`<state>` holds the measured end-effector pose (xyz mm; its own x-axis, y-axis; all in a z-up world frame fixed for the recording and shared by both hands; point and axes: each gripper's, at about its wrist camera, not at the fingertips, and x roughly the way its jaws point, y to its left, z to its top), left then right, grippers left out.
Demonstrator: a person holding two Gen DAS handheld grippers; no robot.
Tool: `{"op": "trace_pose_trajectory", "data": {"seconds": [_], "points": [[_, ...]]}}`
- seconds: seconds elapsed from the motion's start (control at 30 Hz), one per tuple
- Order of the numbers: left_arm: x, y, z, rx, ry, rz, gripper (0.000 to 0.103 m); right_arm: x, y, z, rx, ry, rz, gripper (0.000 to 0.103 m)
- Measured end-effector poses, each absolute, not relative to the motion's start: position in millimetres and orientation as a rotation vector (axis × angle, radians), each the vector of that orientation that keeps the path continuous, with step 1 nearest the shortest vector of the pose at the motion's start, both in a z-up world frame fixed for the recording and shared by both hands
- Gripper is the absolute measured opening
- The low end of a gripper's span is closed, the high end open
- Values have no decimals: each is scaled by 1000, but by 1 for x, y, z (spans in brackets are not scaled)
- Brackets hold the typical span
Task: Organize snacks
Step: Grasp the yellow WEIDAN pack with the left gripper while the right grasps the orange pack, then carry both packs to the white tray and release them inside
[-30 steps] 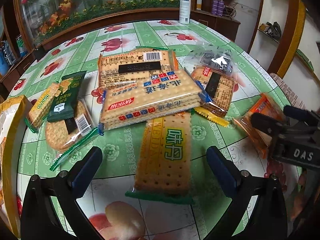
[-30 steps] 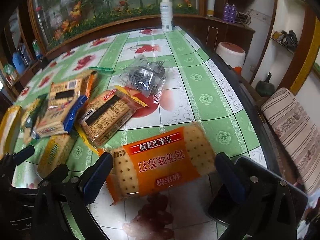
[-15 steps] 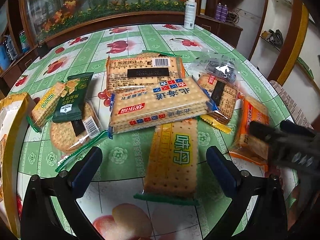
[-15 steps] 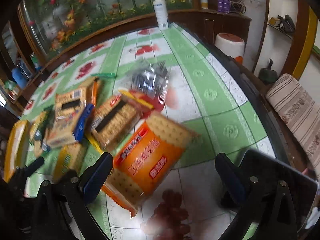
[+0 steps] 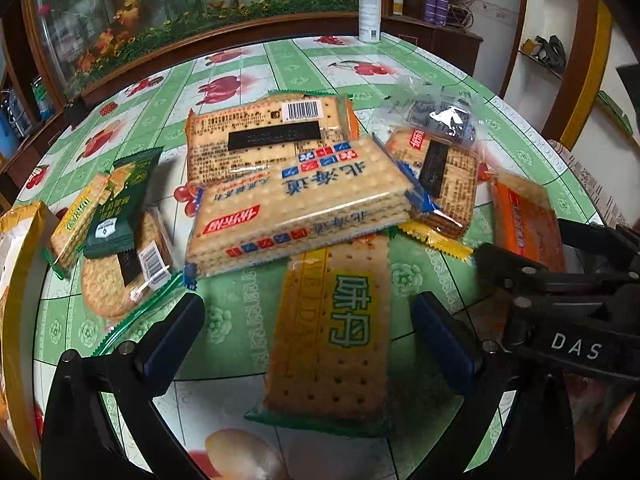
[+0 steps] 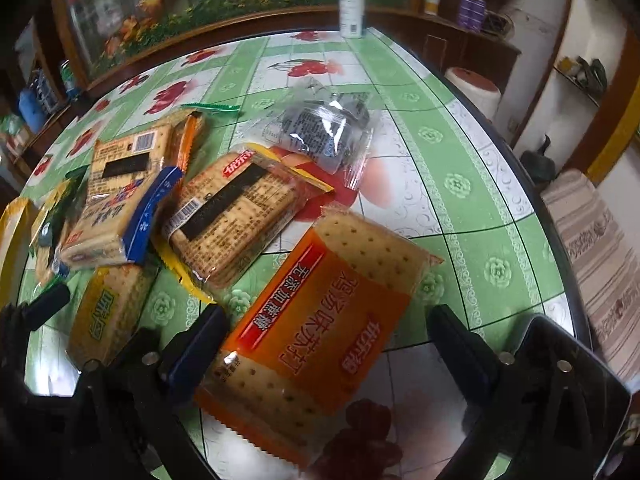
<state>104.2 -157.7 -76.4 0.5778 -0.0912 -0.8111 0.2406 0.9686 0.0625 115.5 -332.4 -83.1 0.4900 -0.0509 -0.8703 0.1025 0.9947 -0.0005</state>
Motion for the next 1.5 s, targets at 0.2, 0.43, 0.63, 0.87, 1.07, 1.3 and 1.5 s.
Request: {"op": "trace_pose_trajectory", "data": {"seconds": [0.2, 0.43, 0.63, 0.87, 1.07, 1.3, 1.5], "points": [[108, -151, -77, 139, 942, -218, 96, 109, -339, -78, 25, 1022, -89, 64], [100, -145, -69, 107, 928, -280, 52, 97, -348, -76, 73, 993, -71, 59], [83, -136, -64, 92, 904, -318, 46, 85, -353, -67, 130, 950, -46, 59], [60, -114, -49, 81, 849, -301, 45, 62, -356, -45, 171, 883, -10, 58], [43, -94, -32, 75, 788, -275, 45, 48, -345, -34, 169, 855, 34, 58], [27, -51, -21, 37, 749, -205, 45, 34, -313, -16, 151, 814, 119, 58], [22, -3, -21, 0, 745, -90, 45, 38, -270, -8, 117, 800, 206, 58]]}}
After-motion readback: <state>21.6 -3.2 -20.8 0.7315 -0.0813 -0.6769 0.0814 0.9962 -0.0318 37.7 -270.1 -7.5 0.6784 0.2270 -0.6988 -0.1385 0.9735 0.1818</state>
